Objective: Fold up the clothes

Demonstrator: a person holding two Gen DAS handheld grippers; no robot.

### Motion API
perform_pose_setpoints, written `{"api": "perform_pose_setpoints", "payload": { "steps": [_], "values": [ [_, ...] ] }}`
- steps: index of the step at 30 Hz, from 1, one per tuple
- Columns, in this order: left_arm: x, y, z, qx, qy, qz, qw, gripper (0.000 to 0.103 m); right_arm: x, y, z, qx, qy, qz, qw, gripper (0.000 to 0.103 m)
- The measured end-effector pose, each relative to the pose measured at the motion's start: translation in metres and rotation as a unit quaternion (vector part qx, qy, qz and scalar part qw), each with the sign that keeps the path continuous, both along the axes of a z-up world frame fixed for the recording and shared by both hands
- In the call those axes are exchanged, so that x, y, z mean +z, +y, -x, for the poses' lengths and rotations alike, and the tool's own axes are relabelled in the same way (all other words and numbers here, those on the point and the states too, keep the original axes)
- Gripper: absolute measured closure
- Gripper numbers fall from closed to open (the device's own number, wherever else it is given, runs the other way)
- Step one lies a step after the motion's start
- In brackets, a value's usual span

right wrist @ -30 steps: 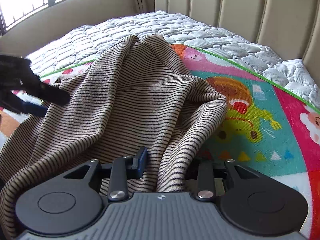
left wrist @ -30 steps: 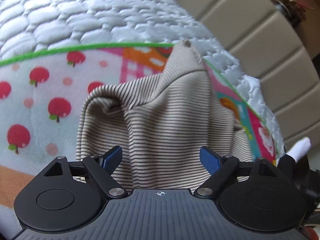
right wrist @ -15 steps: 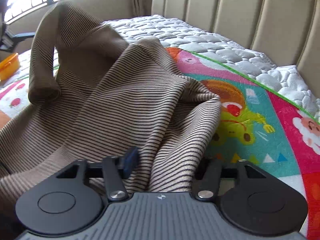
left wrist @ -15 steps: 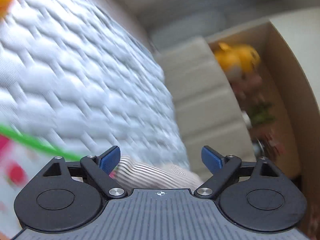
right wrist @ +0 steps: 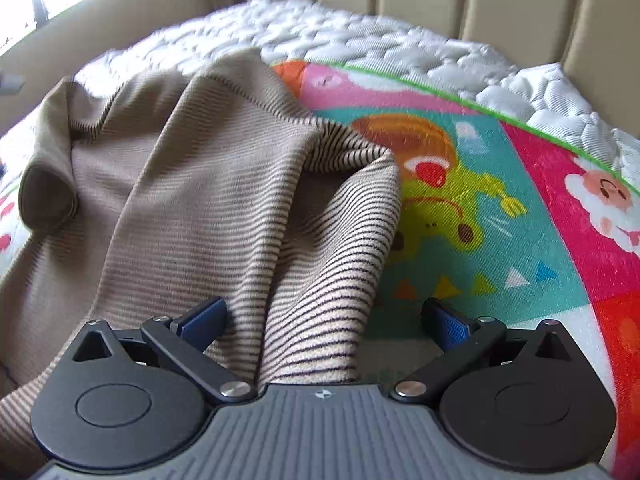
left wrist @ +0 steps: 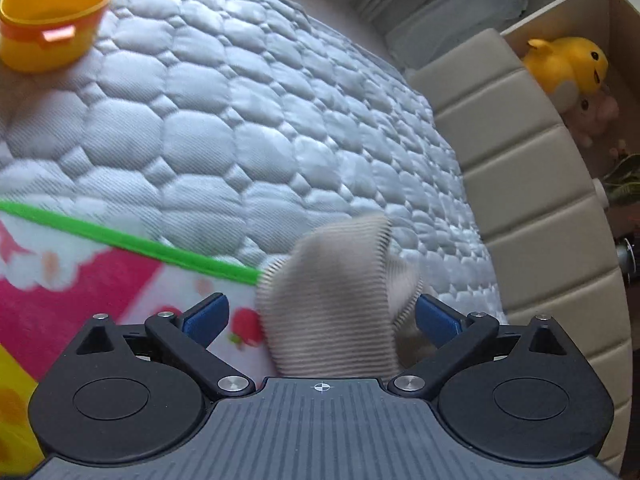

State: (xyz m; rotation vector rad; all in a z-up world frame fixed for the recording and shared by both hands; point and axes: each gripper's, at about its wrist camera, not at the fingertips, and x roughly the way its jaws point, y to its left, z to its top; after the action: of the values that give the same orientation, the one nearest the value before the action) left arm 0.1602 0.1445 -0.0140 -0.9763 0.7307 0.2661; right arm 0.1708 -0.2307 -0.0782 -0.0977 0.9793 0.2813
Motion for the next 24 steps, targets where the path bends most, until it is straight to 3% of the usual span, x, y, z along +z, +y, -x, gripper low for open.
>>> {"api": "perform_pose_setpoints", "payload": {
  "steps": [1, 2, 4, 5, 7, 9, 12, 16, 19, 21, 22, 24],
  "values": [
    [-0.001, -0.017, -0.006, -0.001, -0.012, 0.000, 0.9999, 0.001, 0.007, 0.002, 0.002, 0.005, -0.003, 0.016, 1.000, 0.000],
    [-0.001, -0.033, -0.009, -0.018, -0.028, -0.026, 0.9991, 0.001, 0.015, 0.005, 0.004, 0.011, -0.008, 0.032, 0.999, 0.000],
    [0.001, -0.066, -0.012, -0.066, -0.056, -0.104, 0.9908, 0.001, 0.043, 0.016, 0.034, 0.068, -0.080, 0.067, 0.992, 0.000],
    [0.002, -0.079, -0.013, -0.093, -0.060, -0.145, 0.9831, 0.001, 0.059, 0.024, 0.051, 0.110, -0.114, 0.079, 0.984, 0.000],
    [0.002, -0.097, -0.014, -0.152, -0.055, -0.231, 0.9593, 0.001, 0.079, 0.036, 0.083, 0.169, -0.141, 0.067, 0.973, 0.000],
    [0.002, -0.103, -0.015, -0.164, -0.050, -0.277, 0.9454, 0.000, 0.088, 0.051, 0.105, 0.209, -0.147, 0.054, 0.965, 0.001],
    [0.001, -0.094, -0.018, -0.156, -0.039, -0.274, 0.9482, 0.000, 0.077, 0.076, 0.113, 0.242, -0.111, 0.041, 0.963, 0.009],
    [-0.007, -0.072, -0.021, -0.134, -0.002, -0.282, 0.9501, 0.000, 0.044, 0.103, 0.122, 0.272, -0.073, 0.075, 0.957, 0.010],
    [-0.016, -0.047, -0.028, -0.099, 0.027, -0.281, 0.9541, 0.000, 0.031, 0.107, 0.119, 0.275, -0.073, 0.100, 0.953, 0.012],
    [-0.015, -0.035, -0.037, -0.088, 0.014, -0.270, 0.9588, 0.000, 0.040, 0.099, 0.114, 0.262, -0.078, 0.075, 0.959, 0.012],
    [-0.011, -0.031, -0.042, -0.094, -0.004, -0.273, 0.9576, 0.000, 0.044, 0.094, 0.111, 0.255, -0.081, 0.063, 0.961, 0.012],
    [-0.008, -0.030, -0.059, -0.121, -0.016, -0.316, 0.9408, 0.000, 0.053, 0.086, 0.105, 0.242, -0.092, 0.041, 0.965, 0.012]
  ]
}}
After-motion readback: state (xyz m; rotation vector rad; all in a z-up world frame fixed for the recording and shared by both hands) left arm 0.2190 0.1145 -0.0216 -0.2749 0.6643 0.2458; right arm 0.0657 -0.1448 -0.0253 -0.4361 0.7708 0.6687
